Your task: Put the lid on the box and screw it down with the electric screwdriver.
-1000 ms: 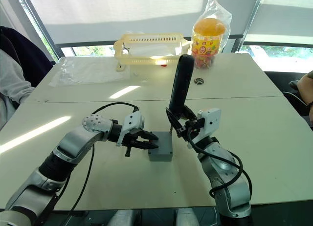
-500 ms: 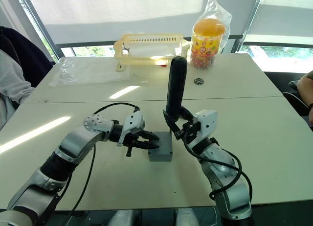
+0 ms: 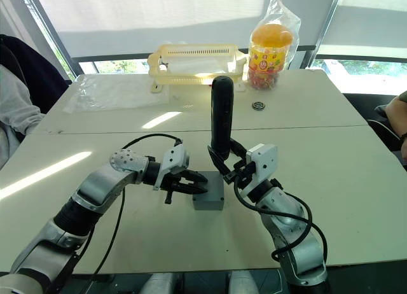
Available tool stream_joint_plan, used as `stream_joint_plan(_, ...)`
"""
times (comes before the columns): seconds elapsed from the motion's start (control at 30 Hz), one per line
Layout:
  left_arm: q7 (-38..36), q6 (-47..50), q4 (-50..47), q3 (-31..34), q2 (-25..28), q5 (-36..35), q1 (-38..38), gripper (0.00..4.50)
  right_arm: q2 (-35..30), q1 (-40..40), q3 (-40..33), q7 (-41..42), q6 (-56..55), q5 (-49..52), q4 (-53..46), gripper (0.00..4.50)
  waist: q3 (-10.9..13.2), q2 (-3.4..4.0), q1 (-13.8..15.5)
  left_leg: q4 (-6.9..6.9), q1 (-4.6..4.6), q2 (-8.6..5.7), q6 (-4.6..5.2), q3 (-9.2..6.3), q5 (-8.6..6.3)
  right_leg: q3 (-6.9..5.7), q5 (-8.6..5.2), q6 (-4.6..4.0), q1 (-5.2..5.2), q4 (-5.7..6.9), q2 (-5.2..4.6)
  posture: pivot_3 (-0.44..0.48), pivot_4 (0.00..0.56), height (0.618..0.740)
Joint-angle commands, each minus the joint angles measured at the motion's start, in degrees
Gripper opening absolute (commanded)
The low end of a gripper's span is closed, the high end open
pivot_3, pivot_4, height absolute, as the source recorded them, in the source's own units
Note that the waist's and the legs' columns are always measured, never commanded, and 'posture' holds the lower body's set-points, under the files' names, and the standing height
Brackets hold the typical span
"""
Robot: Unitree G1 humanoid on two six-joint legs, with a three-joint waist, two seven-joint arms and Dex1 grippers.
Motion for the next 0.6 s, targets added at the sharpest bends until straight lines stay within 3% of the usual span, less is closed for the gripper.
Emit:
stream_joint_plan(0.03, 0.3, 0.6, 1.0, -1.0, 0.1, 1.1, 0.8, 1.33, 1.5, 1.1, -0.9, -0.9, 0.3, 1.7, 1.3, 1.81, 0.0, -0.01, 0.0, 0.0, 0.0, 0.0, 0.0, 0.0, 0.0, 0.0, 0.0, 0.0, 0.0, 0.0, 0.0, 0.0, 0.15, 0.74)
stream_joint_plan(0.4, 0.4, 0.6, 0.9, -1.0, 0.1, 1.4, 0.8, 1.33, -0.5, 1.1, 1.5, 0.1, -4.9, -4.1, 7.2, 1.81, -0.2, -0.15, 0.0, -0.04, 0.41, 0.0, 0.0, -0.01, -0.01, -0.03, -0.11, -0.18, 0.48, -0.14, -0.01, 0.0, 0.15, 0.74)
stream_joint_plan(0.6, 0.3, 0.7, 0.9, -0.9, 0.0, 1.4, 0.9, 1.33, 1.9, -0.5, -0.5, -1.8, -6.5, -2.8, 8.7, 1.81, -0.2, -0.16, 0.0, -0.12, 0.73, 0.02, 0.0, -0.01, -0.02, -0.03, -0.2, -0.24, 0.79, -0.2, -0.02, 0.0, 0.15, 0.74)
